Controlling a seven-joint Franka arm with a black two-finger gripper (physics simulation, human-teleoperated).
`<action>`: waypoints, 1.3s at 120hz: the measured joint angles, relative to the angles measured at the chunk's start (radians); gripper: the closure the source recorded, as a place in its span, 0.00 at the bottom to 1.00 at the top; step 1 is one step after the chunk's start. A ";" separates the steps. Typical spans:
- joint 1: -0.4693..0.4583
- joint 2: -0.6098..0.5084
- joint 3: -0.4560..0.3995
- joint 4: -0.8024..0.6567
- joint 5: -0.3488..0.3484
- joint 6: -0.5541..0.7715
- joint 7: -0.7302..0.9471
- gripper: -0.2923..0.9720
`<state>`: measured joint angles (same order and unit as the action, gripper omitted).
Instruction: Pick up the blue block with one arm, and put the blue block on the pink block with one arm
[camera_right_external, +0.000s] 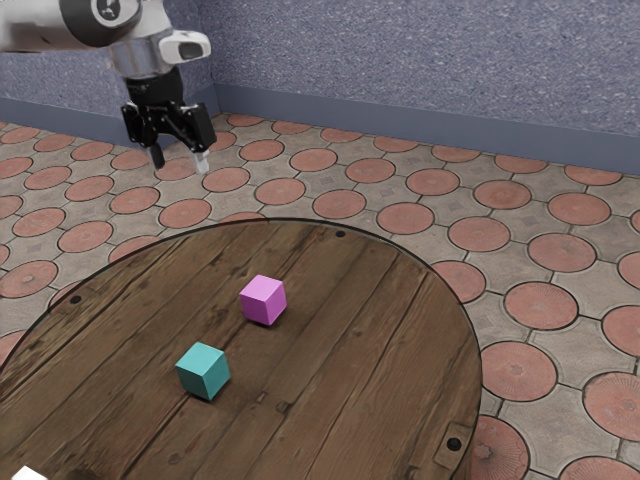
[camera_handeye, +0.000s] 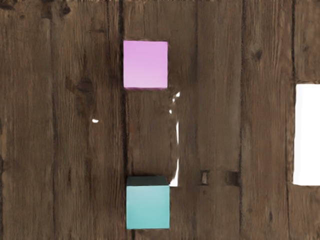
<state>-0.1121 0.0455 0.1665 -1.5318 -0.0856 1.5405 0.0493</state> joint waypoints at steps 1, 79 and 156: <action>0.008 -0.009 -0.014 -0.008 0.003 0.005 0.000 0.25; 0.043 -0.360 -0.166 -1.032 -0.040 0.665 -0.033 0.26; 0.113 -0.105 -0.164 -0.997 0.062 0.991 -0.018 0.27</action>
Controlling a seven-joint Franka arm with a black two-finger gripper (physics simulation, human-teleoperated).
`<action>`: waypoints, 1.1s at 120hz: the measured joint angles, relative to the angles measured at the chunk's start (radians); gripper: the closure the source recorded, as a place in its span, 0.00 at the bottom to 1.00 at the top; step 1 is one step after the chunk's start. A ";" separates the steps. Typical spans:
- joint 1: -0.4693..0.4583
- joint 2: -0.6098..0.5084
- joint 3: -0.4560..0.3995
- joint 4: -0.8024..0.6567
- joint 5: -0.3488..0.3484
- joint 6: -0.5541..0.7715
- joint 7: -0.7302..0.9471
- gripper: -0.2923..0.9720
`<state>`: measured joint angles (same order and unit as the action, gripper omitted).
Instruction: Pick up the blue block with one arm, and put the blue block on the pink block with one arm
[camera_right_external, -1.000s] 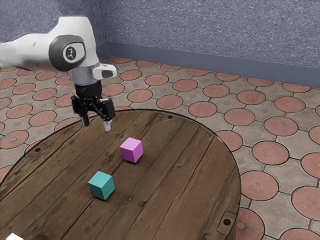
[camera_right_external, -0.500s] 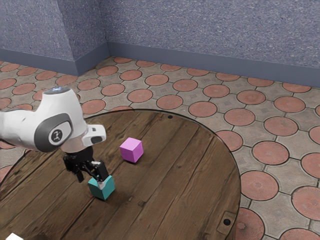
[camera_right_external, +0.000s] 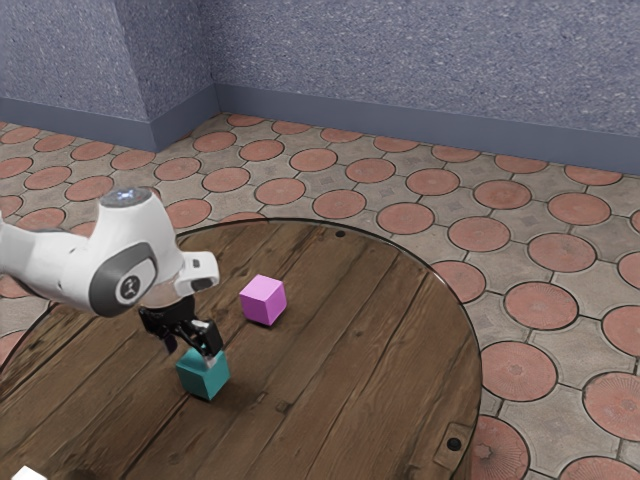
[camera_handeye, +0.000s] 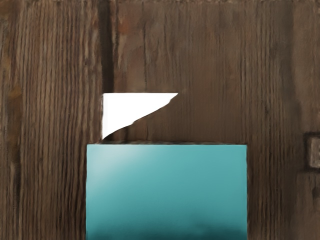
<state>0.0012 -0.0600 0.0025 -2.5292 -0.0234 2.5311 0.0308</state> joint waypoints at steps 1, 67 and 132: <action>-0.001 0.002 0.000 0.001 0.000 0.002 0.001 0.27; -0.029 0.064 0.026 0.010 -0.021 0.048 0.024 0.37; -0.003 0.030 0.050 0.158 -0.004 -0.031 0.023 0.51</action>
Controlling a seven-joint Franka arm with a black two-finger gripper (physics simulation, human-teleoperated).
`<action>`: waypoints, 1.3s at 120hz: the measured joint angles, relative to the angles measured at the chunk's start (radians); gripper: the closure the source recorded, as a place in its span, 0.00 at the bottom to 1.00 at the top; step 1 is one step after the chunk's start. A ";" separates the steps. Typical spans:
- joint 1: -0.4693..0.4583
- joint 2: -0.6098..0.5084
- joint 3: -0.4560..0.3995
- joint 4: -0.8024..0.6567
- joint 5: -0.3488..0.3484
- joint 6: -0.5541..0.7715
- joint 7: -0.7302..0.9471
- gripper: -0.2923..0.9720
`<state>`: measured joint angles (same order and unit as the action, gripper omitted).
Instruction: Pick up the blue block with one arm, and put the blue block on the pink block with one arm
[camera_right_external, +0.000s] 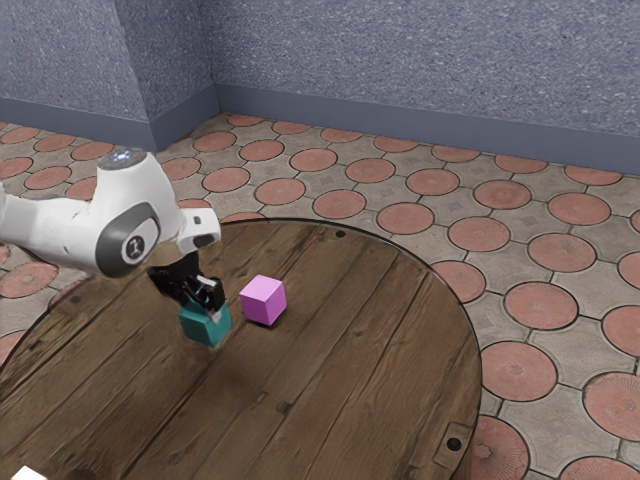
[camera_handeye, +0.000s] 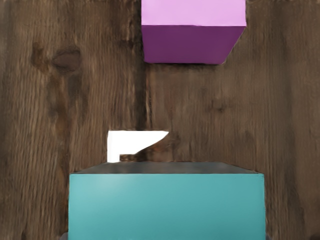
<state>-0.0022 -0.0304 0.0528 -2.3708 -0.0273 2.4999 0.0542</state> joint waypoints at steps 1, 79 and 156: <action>0.003 0.002 0.000 0.012 0.001 -0.006 0.000 0.51; 0.028 0.275 -0.026 0.433 0.020 -0.185 -0.030 0.59; 0.031 0.409 -0.061 0.598 0.001 -0.221 0.013 0.33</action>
<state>0.0289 0.3783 -0.0083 -1.7731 -0.0266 2.2791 0.0672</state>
